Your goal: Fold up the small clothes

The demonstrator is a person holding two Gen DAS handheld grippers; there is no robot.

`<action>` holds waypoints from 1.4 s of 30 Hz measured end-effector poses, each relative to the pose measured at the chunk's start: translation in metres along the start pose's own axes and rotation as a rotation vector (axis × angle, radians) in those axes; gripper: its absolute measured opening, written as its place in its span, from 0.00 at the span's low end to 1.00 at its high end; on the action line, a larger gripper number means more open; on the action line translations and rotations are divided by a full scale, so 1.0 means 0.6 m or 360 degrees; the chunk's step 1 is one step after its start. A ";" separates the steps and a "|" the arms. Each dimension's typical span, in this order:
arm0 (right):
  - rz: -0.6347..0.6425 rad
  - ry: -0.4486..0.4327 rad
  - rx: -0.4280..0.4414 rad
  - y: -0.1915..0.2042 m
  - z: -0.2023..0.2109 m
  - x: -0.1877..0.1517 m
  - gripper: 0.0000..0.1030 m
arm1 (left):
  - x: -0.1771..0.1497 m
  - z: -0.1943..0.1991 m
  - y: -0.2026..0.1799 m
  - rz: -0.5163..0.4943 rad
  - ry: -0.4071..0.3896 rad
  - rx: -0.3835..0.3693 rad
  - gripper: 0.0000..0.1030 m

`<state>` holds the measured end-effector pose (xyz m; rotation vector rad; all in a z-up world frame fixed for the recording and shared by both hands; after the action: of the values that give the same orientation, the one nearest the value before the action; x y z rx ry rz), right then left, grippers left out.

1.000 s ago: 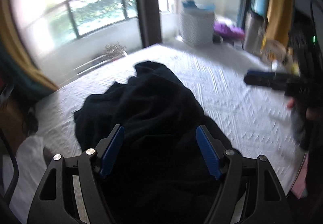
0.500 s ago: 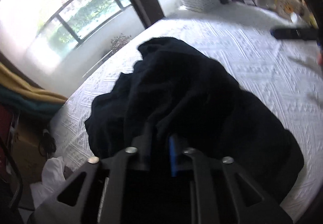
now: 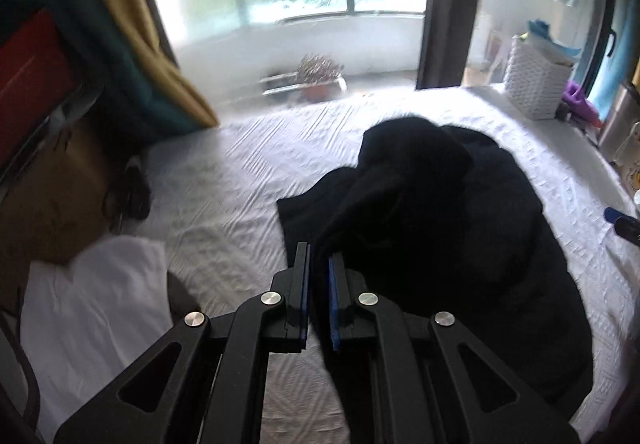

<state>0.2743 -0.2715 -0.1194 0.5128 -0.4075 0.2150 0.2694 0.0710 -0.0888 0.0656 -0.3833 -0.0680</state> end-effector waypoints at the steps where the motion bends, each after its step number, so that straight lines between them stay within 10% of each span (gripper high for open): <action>1: 0.0002 0.0003 -0.0002 0.003 -0.001 0.000 0.76 | -0.003 -0.002 0.005 0.0009 0.0007 0.0023 0.15; 4: 0.0020 0.0012 -0.0004 0.016 -0.008 0.002 0.76 | -0.012 0.001 0.025 0.0089 -0.0029 0.0014 0.50; 8: 0.0060 0.0039 -0.0009 0.041 -0.020 0.002 0.76 | -0.024 0.006 0.057 0.0212 -0.0033 -0.0035 0.52; 19: 0.0158 0.0104 -0.0023 0.109 -0.044 -0.009 0.76 | -0.081 0.059 -0.060 -0.0148 -0.0034 -0.0374 0.52; 24: 0.0198 0.0117 -0.0027 0.139 -0.041 -0.025 0.76 | -0.120 0.047 -0.089 -0.0271 -0.0007 -0.0343 0.50; 30: 0.0201 0.0146 -0.0043 0.155 -0.042 -0.050 0.76 | -0.154 0.067 -0.055 -0.0252 -0.0074 -0.0311 0.15; 42: 0.0306 0.0334 -0.0127 0.205 -0.101 -0.114 0.79 | -0.240 0.051 0.003 -0.0132 0.0052 -0.0247 0.15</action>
<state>0.1954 -0.1422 -0.1438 0.3682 -0.2589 0.4326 0.1249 0.0828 -0.1140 -0.0708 -0.3415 -0.1783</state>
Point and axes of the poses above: each gripper's, at about its wrist camera, not at the fingertips, and z roughly against the way its jaws point, y to its left, x to its top, the point moved 3 cm from there along -z, roughly the way its jaws point, and after that the axes turned 14 degrees about y, right-handed, at the moved point
